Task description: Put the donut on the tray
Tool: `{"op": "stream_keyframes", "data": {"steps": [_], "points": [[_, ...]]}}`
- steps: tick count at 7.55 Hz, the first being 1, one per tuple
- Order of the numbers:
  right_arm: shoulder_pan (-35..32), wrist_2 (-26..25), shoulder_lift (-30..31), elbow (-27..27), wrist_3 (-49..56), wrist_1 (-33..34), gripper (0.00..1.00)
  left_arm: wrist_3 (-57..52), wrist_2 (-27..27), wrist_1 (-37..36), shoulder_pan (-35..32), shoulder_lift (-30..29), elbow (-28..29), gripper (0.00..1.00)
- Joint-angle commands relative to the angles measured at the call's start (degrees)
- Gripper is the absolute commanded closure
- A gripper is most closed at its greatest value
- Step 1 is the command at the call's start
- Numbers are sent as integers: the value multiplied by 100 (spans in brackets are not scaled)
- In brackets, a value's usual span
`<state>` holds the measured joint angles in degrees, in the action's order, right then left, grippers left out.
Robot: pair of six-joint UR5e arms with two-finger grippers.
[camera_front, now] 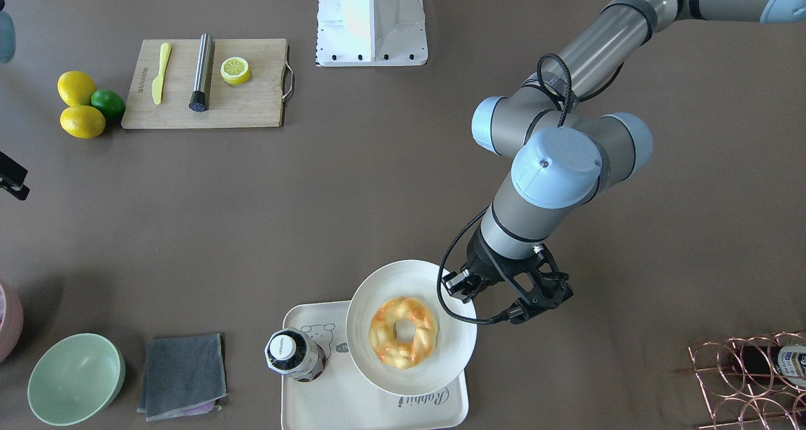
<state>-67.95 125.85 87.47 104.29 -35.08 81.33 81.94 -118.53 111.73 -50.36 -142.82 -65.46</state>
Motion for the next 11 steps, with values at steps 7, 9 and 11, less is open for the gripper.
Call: {"op": "stream_keyframes", "data": {"steps": [7, 9, 11], "points": [[-122, 45, 16, -84, 45, -117, 0, 954, 1224, 903, 562, -572, 1413, 100], [-140, 45, 16, -84, 45, -117, 0, 1026, 1350, 1025, 589, -555, 1422, 57], [-148, 45, -2, -110, 45, -117, 0, 1008, 1586, 1070, 632, -511, 1422, 2]]}}
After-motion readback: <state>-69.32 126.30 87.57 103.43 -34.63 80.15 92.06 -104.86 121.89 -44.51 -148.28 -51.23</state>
